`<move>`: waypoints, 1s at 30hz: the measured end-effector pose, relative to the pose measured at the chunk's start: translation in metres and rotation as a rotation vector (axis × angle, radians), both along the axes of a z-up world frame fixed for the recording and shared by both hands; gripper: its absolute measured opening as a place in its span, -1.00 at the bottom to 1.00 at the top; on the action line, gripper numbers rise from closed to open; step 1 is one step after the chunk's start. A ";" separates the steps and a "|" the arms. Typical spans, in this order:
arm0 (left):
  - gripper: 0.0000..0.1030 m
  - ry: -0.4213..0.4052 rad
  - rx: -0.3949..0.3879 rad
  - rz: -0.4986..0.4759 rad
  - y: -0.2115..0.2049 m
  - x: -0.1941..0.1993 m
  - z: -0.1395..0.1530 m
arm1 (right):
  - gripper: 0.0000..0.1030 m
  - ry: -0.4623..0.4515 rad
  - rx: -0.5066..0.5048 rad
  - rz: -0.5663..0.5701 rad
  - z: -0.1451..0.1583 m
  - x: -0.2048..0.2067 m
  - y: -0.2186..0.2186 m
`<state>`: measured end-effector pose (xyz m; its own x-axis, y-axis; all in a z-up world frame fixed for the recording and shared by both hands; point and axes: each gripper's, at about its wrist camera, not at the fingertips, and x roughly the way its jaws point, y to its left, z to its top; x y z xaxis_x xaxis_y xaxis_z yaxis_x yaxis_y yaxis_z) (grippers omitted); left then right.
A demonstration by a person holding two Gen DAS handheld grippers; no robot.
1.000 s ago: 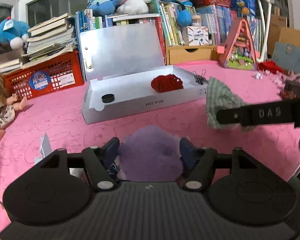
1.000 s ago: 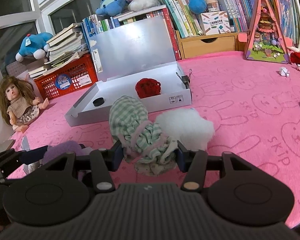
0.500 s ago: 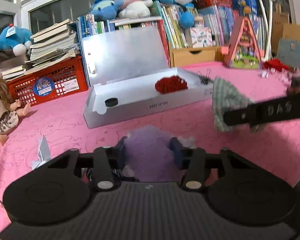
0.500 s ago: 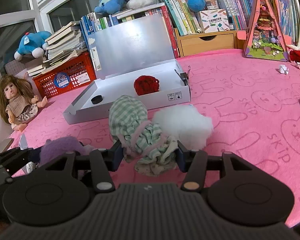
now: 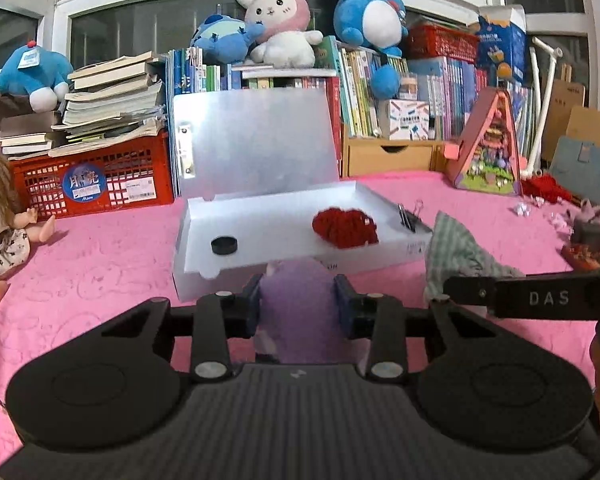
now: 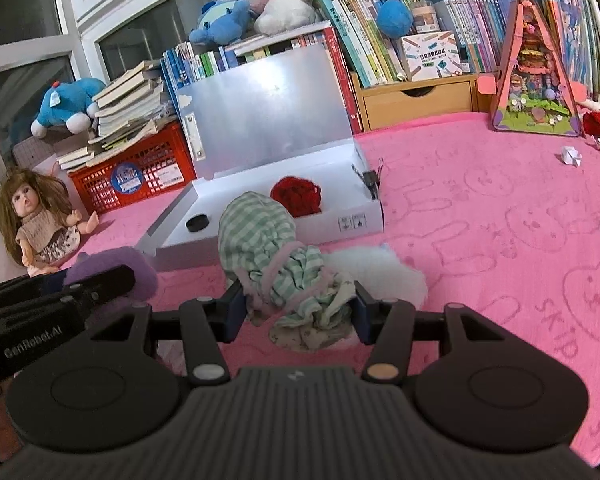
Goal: Organize objects
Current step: 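Carry the purple plush and gingham cloth over the white box with both grippers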
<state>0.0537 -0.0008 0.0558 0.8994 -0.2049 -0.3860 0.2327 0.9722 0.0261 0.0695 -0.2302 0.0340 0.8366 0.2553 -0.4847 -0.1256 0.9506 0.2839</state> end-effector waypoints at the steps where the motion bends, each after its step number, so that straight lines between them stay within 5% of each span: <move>1: -0.17 0.001 -0.004 0.000 0.001 0.004 0.004 | 0.09 0.003 0.004 0.002 0.003 0.004 -0.002; 19: -0.17 0.016 -0.090 0.046 0.024 0.107 0.058 | 0.09 0.024 0.020 0.008 0.062 0.102 -0.042; 30: -0.17 0.098 -0.138 0.123 0.032 0.205 0.044 | 0.10 0.098 0.093 0.064 0.056 0.194 -0.035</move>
<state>0.2583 0.0316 0.1000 0.8804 -0.1527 -0.4490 0.1069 0.9863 -0.1259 0.2639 -0.2652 0.0896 0.7667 0.3544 -0.5353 -0.1525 0.9105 0.3843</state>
